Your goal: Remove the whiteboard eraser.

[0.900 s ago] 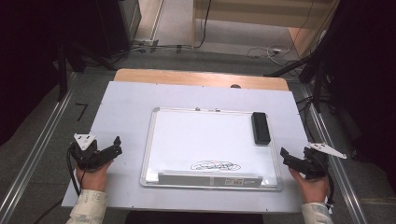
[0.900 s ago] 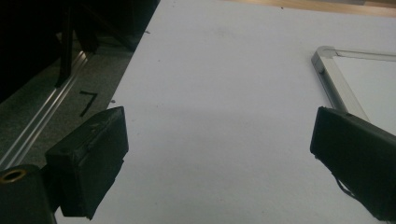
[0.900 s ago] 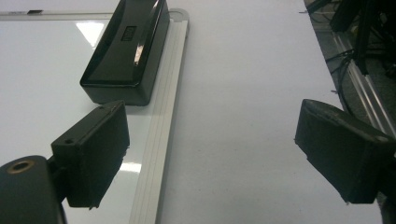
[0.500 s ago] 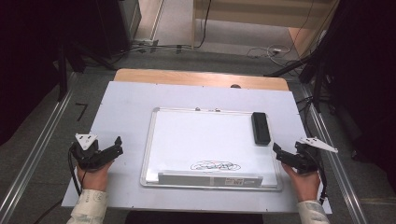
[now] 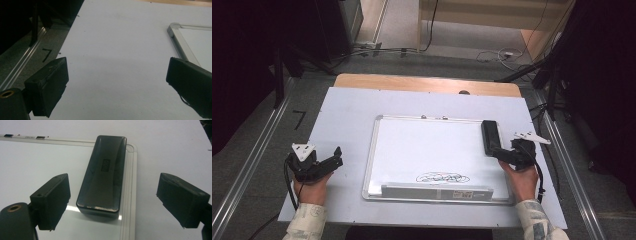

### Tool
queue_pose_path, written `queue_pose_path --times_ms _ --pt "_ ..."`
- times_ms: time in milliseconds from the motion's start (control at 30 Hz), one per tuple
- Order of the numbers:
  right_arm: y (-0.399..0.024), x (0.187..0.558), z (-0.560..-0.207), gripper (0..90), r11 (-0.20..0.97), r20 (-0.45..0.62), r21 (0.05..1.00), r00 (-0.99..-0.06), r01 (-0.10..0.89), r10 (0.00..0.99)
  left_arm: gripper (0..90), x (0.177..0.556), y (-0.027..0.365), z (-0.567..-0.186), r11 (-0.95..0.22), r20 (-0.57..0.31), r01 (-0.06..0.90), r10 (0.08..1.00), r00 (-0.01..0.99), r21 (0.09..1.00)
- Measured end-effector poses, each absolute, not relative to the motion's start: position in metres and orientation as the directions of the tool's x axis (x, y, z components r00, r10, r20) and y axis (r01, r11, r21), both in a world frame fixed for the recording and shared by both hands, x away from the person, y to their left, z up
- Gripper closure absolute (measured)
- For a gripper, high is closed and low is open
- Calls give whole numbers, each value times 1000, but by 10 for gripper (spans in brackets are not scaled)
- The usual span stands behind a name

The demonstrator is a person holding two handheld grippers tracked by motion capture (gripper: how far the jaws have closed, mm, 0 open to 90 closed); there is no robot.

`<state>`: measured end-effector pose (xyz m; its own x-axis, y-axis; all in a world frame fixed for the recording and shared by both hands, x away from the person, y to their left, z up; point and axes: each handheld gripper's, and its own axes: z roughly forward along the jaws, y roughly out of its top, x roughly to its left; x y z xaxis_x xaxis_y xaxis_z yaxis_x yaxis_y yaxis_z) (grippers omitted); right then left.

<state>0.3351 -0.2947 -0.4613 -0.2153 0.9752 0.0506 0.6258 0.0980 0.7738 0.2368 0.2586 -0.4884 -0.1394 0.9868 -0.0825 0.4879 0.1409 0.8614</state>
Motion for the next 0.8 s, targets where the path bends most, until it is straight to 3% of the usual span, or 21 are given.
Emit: queue_pose_path --times_ms 533,600,800 --pt "-263 390 -468 206 108 5 777 -178 620 984 44 244 256 -489 142 -94 492 988 -120 859" --pt "-262 399 -470 279 92 8 769 -153 632 988 44 244 256 -489 143 -97 488 988 -118 861" --pt "-260 409 -474 352 96 -23 759 -121 643 992 44 244 256 -488 146 -100 487 988 -118 861"
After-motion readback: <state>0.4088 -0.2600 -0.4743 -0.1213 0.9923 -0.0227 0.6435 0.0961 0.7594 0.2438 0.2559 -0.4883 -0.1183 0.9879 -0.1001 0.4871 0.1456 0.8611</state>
